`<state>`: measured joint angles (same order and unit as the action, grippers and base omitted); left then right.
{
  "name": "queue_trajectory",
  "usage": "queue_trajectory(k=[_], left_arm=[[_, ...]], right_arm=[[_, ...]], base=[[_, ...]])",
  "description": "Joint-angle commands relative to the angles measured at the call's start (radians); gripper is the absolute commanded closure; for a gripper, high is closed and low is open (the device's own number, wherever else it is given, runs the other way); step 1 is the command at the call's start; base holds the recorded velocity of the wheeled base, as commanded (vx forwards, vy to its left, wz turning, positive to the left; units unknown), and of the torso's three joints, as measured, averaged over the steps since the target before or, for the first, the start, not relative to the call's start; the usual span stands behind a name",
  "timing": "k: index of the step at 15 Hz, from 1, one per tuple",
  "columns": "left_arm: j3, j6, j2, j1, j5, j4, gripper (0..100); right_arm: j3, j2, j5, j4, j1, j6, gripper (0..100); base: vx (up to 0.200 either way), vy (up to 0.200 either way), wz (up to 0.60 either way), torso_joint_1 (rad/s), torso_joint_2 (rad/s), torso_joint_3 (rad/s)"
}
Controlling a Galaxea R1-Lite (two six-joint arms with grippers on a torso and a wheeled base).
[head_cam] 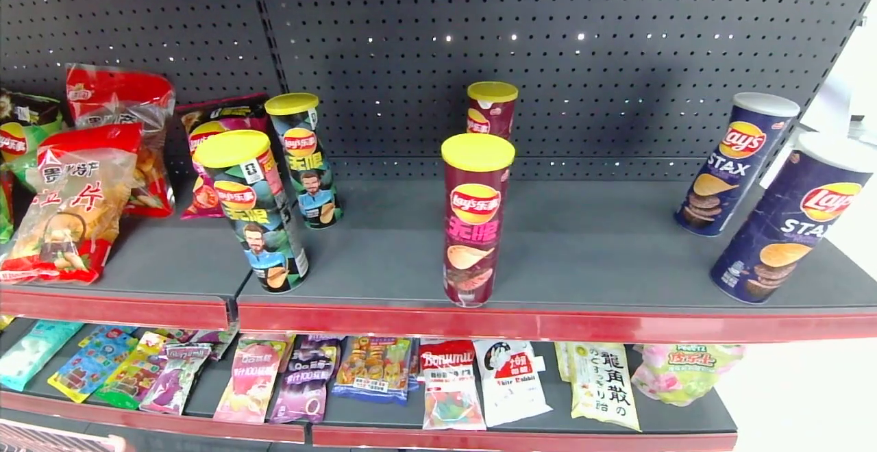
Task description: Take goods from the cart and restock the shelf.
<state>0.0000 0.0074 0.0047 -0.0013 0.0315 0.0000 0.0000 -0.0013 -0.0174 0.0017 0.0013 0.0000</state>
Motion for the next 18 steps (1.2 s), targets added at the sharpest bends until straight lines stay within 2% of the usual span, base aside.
queue_trajectory(k=[1,3,17,18], left_arm=[[0.000,0.000,0.000,0.000,0.001,0.000,0],[0.000,0.000,0.000,0.000,0.001,0.000,0],[0.000,-0.001,0.000,0.000,0.001,0.000,0],[0.000,-0.001,0.000,0.000,0.001,0.000,0]], right_arm=[[0.000,0.001,-0.001,0.000,0.000,0.000,0],[0.000,0.001,-0.001,0.000,0.000,0.000,0],[0.000,0.001,-0.001,0.000,0.000,0.000,0],[0.000,0.001,-0.001,0.000,0.000,0.000,0]], base=[[0.000,0.200,0.00,0.022,0.01,0.002],[0.000,0.200,0.00,-0.005,0.00,0.002],[0.000,0.000,0.00,0.000,0.00,0.000],[0.000,0.000,-0.60,0.002,0.00,0.002]])
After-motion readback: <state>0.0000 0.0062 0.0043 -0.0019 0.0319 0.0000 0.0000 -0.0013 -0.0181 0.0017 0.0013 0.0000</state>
